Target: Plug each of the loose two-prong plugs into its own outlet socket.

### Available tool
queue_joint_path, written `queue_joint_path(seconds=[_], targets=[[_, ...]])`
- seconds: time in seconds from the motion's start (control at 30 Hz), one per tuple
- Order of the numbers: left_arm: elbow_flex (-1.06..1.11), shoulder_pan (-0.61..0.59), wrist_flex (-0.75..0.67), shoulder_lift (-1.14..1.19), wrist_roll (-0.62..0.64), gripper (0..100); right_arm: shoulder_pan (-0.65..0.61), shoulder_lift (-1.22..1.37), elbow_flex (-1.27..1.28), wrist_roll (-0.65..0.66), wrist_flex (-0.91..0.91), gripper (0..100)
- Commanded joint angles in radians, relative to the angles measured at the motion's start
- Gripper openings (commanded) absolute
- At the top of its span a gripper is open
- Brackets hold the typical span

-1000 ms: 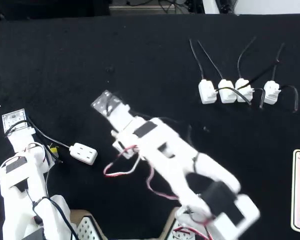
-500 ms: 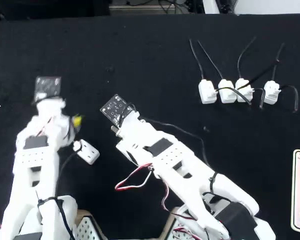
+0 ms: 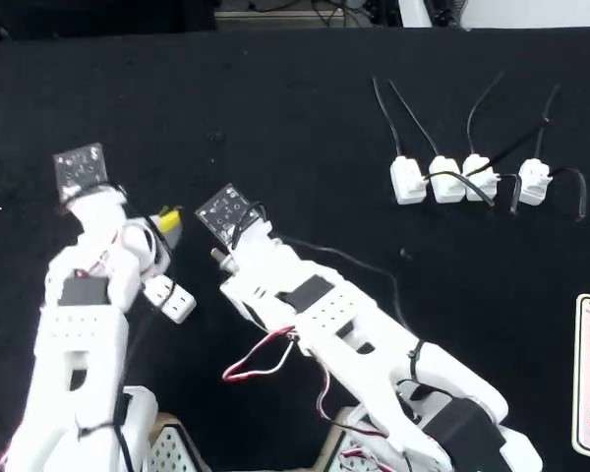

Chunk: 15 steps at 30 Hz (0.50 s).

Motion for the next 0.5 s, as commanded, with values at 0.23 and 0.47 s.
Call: queue_joint_path(seconds=[0.23, 0.47], targets=[[0.217, 0.133, -0.089, -0.361, -0.092, 26, -0.054, -0.031, -0.028, -0.098, -0.074, 1.1], [0.260, 0.151, -0.100, -0.399, -0.112, 26, -0.066, -0.039, -0.024, -0.092, -0.071, 1.1]])
